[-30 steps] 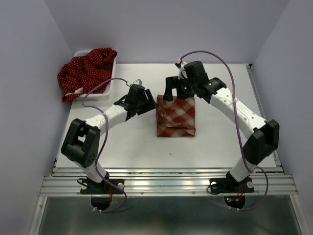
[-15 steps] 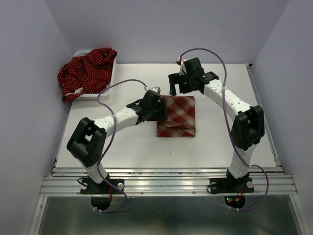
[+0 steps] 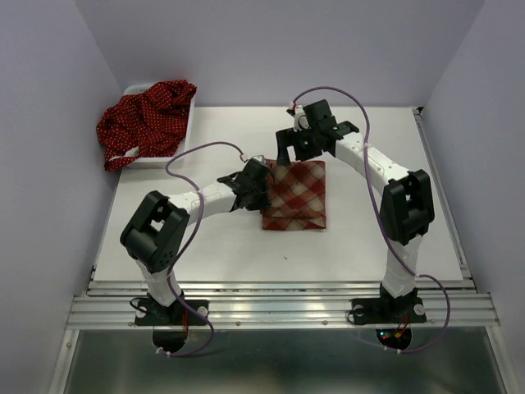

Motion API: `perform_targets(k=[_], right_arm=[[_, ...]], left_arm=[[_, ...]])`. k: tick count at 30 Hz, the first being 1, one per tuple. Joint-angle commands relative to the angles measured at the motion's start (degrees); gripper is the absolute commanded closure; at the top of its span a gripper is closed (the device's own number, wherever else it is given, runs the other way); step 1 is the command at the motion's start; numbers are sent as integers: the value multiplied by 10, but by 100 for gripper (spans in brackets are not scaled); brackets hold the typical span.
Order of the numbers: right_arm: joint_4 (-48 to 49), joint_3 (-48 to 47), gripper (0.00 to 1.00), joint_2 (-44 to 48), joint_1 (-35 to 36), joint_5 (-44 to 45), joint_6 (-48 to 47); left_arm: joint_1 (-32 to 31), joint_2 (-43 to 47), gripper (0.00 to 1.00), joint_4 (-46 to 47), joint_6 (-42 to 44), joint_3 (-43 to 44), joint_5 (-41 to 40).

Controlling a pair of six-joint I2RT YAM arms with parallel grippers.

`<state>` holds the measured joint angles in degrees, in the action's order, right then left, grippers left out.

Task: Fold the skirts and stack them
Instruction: Fold the skirt

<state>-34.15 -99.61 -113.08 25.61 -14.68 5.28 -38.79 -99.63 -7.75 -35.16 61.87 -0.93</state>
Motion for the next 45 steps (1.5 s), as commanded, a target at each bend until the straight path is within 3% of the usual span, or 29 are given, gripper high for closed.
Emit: perform_targets(k=[1,8,12,19,25,29,35,38,41,45], right_arm=[[26,-22,0,-7,4,-80,-10],[29,29,0,-25,4,-169,-10],[33,7,0,-57,-6,-180,-8],[46,-71,0,-143,-23,-164,-11],[53,-65,0,-170,-34,-106,-12],[78,-10,0,-156,-39,-90,11],[192,146,0,-54,-39,-48,76],[252,260,0,15,-39,-74,140],[375,387,0,80,-39,-100,220],[397,477,0,133,-5,-67,243]], left_arm=[[-1,8,100,-6,-13,-19,-25],[0,-3,100,1,-33,-45,-37],[0,-6,100,5,-32,-45,-34],[1,-13,100,3,-25,-51,-37],[8,-13,100,-3,-23,-58,-52],[30,-16,100,2,-17,-61,-64],[78,-40,100,19,17,-18,-74],[90,-54,100,20,51,30,-79],[103,-92,99,26,82,99,-76],[107,-137,99,35,125,160,-51]])
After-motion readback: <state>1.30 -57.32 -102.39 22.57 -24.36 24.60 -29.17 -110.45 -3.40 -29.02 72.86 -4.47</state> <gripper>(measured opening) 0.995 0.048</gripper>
